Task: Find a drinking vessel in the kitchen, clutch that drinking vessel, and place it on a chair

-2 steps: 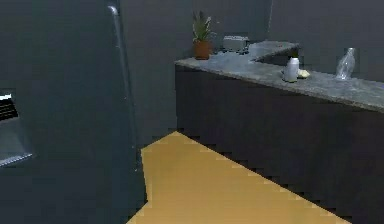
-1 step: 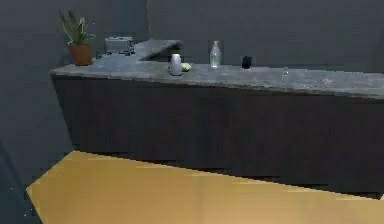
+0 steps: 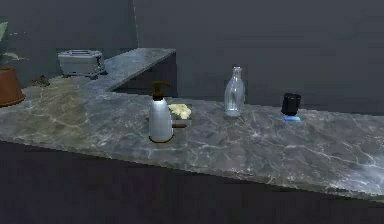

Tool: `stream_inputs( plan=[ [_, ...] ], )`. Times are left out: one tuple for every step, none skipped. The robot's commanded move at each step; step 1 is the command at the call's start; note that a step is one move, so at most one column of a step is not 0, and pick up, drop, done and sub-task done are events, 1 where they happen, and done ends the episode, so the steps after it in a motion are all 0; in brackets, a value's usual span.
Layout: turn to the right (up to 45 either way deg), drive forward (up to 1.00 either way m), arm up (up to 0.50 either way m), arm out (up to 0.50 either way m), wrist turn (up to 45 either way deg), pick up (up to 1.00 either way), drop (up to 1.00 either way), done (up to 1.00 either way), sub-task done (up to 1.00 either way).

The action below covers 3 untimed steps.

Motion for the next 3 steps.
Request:
stream_inputs(
  plan=[
    [6.0, 0.0, 0.0, 0.0, 0.0, 0.0, 0.0, 0.0, 0.0],
    [0.0, 0.05, 0.0, 0.0, 0.0, 0.0, 0.0, 0.0, 0.0],
    [45.0, 0.0, 0.0, 0.0, 0.0, 0.0, 0.0, 0.0, 0.0]
  ],
)
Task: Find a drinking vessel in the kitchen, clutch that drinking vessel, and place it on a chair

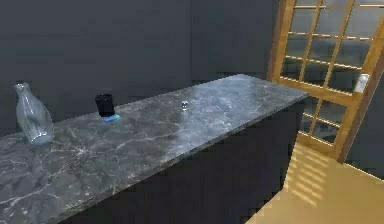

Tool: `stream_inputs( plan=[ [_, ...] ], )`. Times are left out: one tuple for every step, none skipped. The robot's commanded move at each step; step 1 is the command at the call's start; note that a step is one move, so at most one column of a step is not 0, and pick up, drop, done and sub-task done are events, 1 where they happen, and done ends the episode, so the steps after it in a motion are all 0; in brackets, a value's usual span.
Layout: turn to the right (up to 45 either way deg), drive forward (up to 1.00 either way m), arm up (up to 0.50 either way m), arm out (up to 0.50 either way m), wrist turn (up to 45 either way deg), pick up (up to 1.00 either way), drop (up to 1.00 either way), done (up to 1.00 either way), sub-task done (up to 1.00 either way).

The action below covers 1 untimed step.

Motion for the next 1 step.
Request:
stream_inputs(
  plan=[
    [21.0, 0.0, 0.0, 0.0, 0.0, 0.0, 0.0, 0.0, 0.0]
  ],
)
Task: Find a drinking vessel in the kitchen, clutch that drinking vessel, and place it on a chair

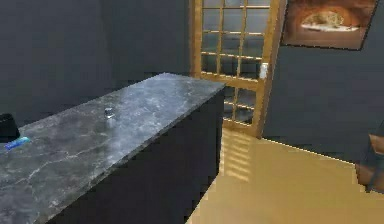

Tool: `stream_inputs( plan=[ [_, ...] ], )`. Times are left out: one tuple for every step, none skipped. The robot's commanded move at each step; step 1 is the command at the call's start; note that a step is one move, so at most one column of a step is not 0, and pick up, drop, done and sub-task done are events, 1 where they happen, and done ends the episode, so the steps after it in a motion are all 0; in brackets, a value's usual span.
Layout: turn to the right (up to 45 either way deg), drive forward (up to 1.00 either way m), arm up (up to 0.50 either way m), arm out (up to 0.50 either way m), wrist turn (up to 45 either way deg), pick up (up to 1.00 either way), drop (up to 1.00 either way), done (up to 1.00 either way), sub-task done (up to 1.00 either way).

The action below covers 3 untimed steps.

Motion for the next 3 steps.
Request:
stream_inputs(
  plan=[
    [0.0, 0.65, 0.0, 0.0, 0.0, 0.0, 0.0, 0.0, 0.0],
    [45.0, 0.0, 0.0, 0.0, 0.0, 0.0, 0.0, 0.0, 0.0],
    [0.0, 1.0, 0.0, 0.0, 0.0, 0.0, 0.0, 0.0, 0.0]
  ],
)
